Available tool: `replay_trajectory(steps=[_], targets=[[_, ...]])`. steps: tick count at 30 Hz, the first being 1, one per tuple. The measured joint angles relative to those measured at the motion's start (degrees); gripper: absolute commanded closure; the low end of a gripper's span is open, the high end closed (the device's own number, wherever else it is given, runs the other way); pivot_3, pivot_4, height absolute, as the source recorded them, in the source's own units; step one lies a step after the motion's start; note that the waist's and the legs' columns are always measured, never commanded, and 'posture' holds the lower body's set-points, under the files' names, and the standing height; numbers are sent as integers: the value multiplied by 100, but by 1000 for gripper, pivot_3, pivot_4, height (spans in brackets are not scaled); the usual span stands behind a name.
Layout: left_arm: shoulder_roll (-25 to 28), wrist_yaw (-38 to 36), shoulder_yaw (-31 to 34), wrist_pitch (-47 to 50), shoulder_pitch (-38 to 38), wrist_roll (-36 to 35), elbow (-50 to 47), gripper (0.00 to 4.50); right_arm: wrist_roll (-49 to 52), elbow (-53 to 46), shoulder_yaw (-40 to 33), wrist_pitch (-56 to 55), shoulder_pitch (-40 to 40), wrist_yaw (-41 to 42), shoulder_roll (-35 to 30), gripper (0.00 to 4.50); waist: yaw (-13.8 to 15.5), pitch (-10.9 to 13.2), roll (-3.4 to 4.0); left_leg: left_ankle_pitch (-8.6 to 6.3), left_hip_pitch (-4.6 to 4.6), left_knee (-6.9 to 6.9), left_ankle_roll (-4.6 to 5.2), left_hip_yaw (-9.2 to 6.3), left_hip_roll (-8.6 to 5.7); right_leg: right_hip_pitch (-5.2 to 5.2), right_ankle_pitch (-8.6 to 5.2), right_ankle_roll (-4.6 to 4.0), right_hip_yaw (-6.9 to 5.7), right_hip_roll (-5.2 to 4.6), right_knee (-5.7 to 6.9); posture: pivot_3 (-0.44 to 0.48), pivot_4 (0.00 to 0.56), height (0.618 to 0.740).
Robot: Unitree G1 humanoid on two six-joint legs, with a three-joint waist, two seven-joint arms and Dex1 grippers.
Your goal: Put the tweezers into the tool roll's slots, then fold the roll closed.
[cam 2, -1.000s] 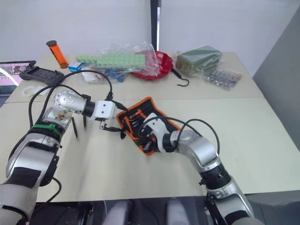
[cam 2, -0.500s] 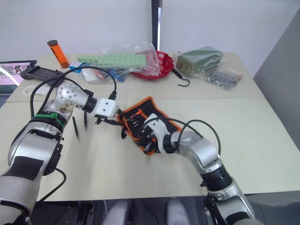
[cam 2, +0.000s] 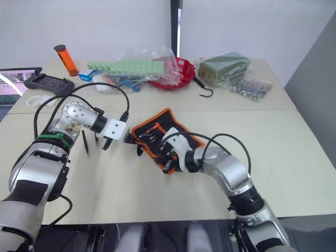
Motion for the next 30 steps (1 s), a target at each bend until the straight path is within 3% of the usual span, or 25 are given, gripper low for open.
replay_trajectory(steps=[8,16,22,27,30], targets=[[94,-286,-16,-526,538,-196,-534,4494,-255,-156,508,-448,150,345,-456,4500,0,0,0,0,1,3,0,-1,0,1,0,0,0,0,1,0,150,740],[234,-249,-115,-573,923,-248,-844,4494,-324,398,662,-448,183,371,-63,4500,-13,0,0,0,12,4,0,-2,0,5,0,-1,0,1,13,0,150,740],[297,-21,-210,-585,1066,-230,-989,4500,-45,441,453,-259,323,522,10,2611,-6,0,0,-1,29,3,1,-2,0,16,0,0,0,0,20,0,150,740],[342,97,-258,-618,1138,-233,-1064,4500,686,136,-214,304,468,685,-38,938,2,0,0,-1,28,6,1,-2,0,17,0,0,0,1,21,0,150,740],[381,103,-292,-678,1136,-231,-1062,4500,1164,11,-758,550,370,685,60,938,-14,0,0,-1,34,4,2,-2,2,17,0,0,0,2,27,0,150,740]])
